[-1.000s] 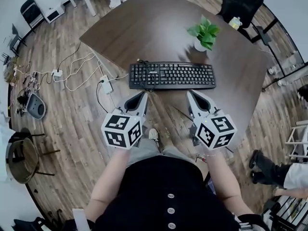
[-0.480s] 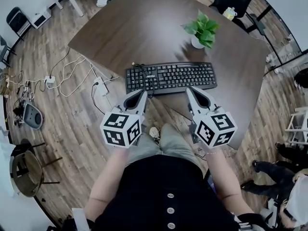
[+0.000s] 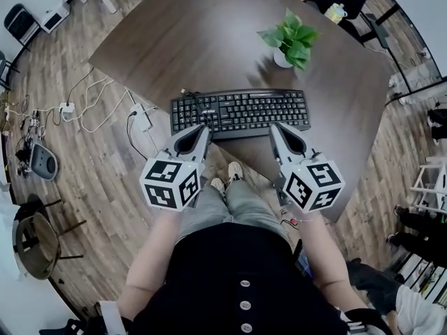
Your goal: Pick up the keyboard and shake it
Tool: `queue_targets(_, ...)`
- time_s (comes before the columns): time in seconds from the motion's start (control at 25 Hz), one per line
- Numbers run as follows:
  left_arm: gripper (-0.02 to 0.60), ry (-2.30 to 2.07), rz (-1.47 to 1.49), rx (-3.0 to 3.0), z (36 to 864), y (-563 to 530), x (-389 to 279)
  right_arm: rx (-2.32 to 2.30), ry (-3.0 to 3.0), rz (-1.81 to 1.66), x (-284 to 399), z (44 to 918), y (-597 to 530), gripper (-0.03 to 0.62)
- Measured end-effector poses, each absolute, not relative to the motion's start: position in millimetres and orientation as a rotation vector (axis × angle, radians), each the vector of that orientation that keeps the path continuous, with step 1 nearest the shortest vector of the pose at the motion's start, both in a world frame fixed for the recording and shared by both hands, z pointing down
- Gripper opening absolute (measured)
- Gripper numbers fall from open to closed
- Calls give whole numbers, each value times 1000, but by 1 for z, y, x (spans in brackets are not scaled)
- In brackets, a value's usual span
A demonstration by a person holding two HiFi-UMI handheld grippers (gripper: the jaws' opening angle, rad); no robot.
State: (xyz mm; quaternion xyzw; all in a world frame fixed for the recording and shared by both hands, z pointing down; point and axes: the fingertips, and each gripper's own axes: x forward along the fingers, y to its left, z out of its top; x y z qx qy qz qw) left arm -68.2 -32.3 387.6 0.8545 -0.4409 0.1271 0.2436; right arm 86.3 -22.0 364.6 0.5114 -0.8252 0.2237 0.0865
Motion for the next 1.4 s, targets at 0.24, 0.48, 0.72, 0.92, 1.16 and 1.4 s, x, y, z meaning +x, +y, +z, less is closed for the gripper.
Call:
queue_targets(0.24, 20, -1237, 341, 2299, 387, -54, -56, 1463, -2473, 696, 94, 370, -48, 28)
queue_targets(0.48, 20, -1270, 328, 2265, 389, -76, -43, 1362, -2508, 704, 91, 373, -67, 27)
queue_targets(0.72, 20, -1287, 332, 2246, 395, -86, -31, 1337, -2518, 730, 102, 378, -81, 28)
queue_targets(0.92, 20, -1301, 338, 2210, 405, -86, -35, 1325, -2506, 746, 106, 386, -83, 28)
queue_targets(1.16, 20, -1292, 361, 2191, 412, -90, -44, 1343, -2480, 772, 104, 393, -88, 28)
queue_targets(1.4, 20, -1253, 389, 2204, 414, -92, -51, 1385, -2439, 785, 101, 397, -86, 26)
